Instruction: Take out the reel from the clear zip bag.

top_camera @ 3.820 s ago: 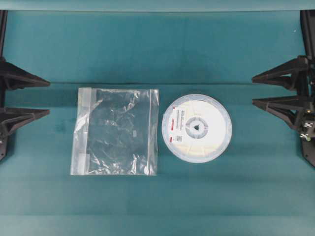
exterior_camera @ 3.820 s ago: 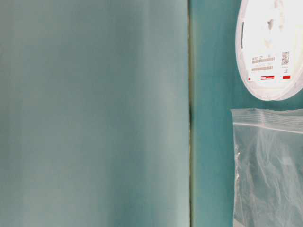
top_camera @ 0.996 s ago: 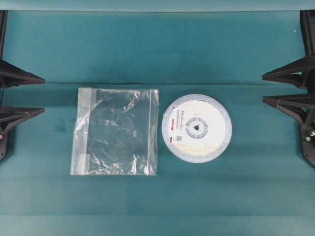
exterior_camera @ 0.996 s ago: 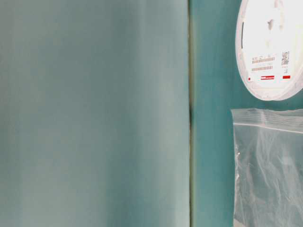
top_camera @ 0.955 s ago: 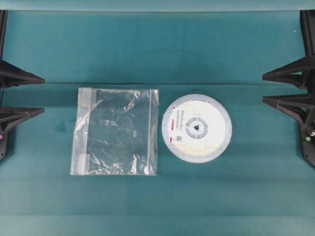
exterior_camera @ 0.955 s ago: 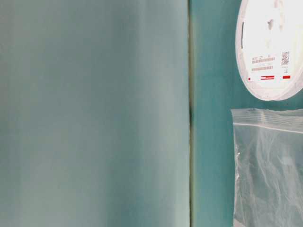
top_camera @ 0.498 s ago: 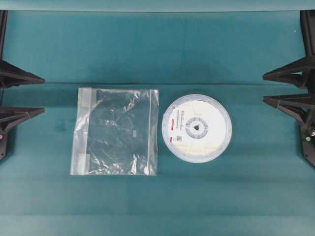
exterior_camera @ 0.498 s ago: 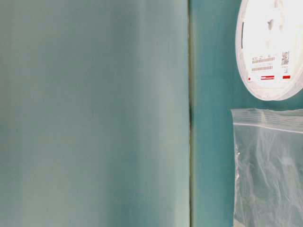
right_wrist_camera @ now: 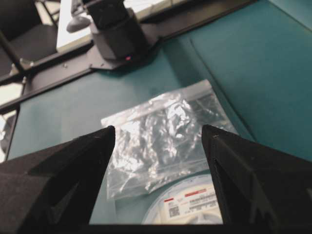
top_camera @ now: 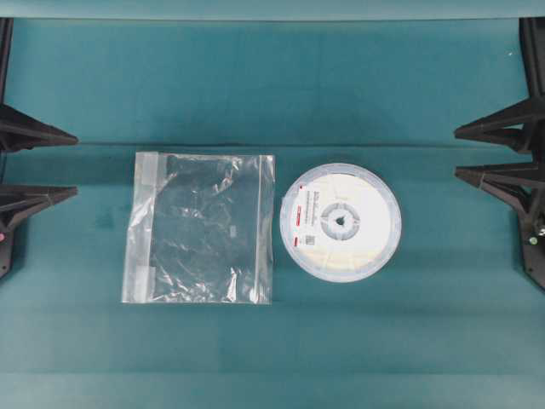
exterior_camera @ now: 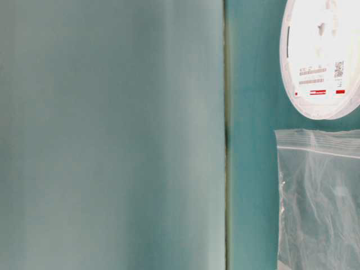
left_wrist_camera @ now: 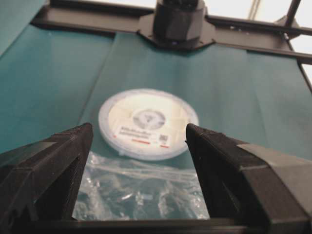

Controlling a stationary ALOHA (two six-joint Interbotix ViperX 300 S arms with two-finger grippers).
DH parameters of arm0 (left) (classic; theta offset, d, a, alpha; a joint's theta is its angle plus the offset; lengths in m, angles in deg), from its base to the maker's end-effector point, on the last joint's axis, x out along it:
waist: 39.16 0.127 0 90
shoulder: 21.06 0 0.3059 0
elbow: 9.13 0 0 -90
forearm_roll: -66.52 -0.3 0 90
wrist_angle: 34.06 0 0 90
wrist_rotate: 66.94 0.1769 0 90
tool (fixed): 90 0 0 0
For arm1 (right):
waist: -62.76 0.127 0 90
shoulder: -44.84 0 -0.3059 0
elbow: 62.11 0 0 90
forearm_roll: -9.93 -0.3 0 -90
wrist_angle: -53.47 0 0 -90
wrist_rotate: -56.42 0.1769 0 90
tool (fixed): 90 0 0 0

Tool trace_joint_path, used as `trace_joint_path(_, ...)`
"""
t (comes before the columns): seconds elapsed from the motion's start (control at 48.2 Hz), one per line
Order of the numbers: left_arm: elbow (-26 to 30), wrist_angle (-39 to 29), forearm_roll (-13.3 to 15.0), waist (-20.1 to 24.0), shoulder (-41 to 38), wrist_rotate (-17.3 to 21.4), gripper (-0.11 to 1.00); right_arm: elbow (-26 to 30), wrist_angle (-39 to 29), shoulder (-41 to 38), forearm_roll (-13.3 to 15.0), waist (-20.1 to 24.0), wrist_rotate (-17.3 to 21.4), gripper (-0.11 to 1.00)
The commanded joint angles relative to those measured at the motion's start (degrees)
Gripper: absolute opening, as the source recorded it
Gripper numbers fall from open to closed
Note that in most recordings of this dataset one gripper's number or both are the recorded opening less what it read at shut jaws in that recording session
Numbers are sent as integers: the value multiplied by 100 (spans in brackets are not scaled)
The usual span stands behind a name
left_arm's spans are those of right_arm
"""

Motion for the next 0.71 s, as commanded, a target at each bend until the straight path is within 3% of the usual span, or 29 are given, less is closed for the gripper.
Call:
trace_joint_path(0.0, 132, 26, -18, -9, -62, -18, 86, 44, 18, -26, 9, 9, -53, 87)
trace_joint_path(0.685, 132, 26, -9, -9, -70, -35, 86, -44, 18, -26, 0, 9, -44, 87)
